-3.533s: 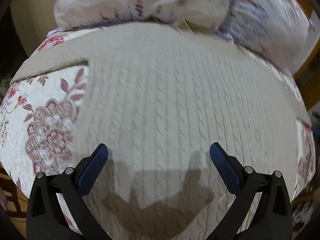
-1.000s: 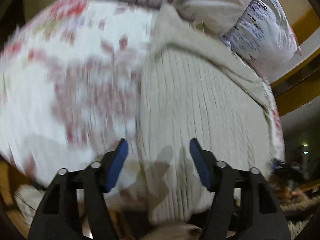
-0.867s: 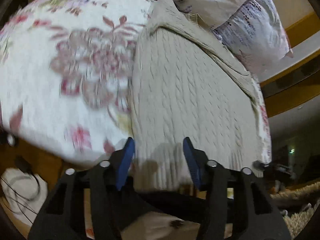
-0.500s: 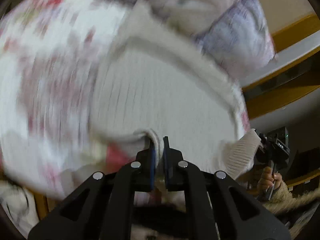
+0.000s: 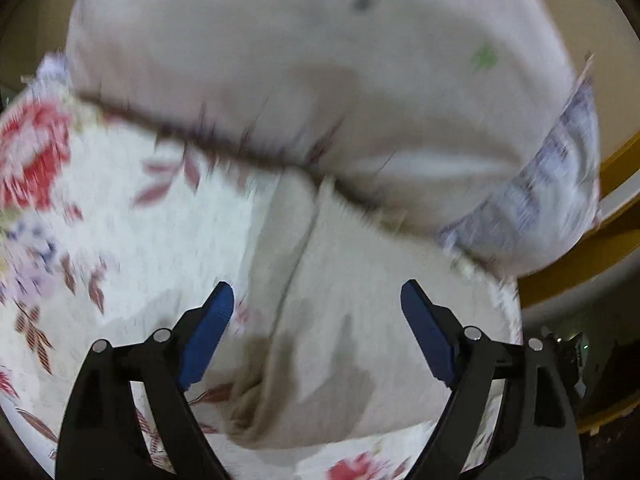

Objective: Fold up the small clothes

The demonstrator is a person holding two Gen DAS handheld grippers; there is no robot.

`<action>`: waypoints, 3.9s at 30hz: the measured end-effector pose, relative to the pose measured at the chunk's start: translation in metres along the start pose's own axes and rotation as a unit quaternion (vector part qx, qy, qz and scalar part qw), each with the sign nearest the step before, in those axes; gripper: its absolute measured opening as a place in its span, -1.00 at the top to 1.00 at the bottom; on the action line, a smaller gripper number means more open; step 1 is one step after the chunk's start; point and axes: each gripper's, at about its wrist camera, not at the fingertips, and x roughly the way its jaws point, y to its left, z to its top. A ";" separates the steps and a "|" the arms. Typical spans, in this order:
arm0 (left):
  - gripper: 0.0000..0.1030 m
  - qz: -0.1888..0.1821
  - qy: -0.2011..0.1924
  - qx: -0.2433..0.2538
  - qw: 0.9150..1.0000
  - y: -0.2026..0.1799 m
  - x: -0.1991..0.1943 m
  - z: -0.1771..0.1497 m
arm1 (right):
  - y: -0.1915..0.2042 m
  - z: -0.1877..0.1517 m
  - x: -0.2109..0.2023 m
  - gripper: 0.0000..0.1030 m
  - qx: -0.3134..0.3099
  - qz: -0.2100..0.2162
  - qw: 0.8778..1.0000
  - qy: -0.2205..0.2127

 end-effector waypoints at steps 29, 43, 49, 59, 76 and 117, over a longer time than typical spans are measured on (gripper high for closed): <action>-0.49 -0.313 0.077 -0.057 0.945 -0.236 0.115 -0.045 | -0.066 0.052 -0.051 -0.95 0.021 0.000 1.000 0.008; -0.24 -0.085 0.126 0.103 0.983 -0.224 0.163 -0.100 | -0.052 0.038 0.028 0.20 -0.027 -0.012 0.989 0.147; 0.31 -0.169 0.091 0.105 0.976 -0.201 0.118 -0.096 | -0.008 0.011 0.005 0.32 -0.096 0.044 0.985 0.133; -0.41 0.031 0.009 0.175 0.984 -0.146 0.041 -0.120 | 0.001 -0.009 0.025 0.49 -0.098 -0.034 0.988 0.118; -0.96 0.085 0.046 0.192 0.977 -0.125 0.018 -0.190 | 0.026 -0.087 -0.038 -0.25 -0.201 -0.065 0.976 0.057; -0.97 0.207 0.045 0.204 0.956 -0.153 0.052 -0.217 | 0.002 -0.179 -0.015 -0.97 -0.303 -0.307 0.902 0.033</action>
